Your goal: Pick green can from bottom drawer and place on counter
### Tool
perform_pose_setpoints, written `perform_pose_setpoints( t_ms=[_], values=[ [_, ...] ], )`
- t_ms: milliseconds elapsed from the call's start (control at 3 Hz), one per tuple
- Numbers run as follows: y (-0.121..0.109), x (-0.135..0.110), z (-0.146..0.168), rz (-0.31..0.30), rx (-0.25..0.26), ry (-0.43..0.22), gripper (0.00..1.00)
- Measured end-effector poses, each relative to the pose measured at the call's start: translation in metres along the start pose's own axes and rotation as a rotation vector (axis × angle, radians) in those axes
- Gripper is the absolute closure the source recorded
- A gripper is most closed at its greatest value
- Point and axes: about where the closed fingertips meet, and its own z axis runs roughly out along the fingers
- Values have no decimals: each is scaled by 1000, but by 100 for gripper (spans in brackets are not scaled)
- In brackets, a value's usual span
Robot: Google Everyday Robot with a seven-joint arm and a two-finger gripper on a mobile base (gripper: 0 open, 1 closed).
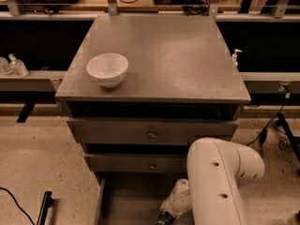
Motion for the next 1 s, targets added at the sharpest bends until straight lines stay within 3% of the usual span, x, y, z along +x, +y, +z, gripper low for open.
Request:
perform_pose_setpoints(
  t_ms=[333,667,1000],
  values=[
    [-1,-2,-7,2,65,-15,86],
    [-8,2,-37,-5,187,-6,99],
    [-9,18,-98,-28,313,69,100]
  ],
)
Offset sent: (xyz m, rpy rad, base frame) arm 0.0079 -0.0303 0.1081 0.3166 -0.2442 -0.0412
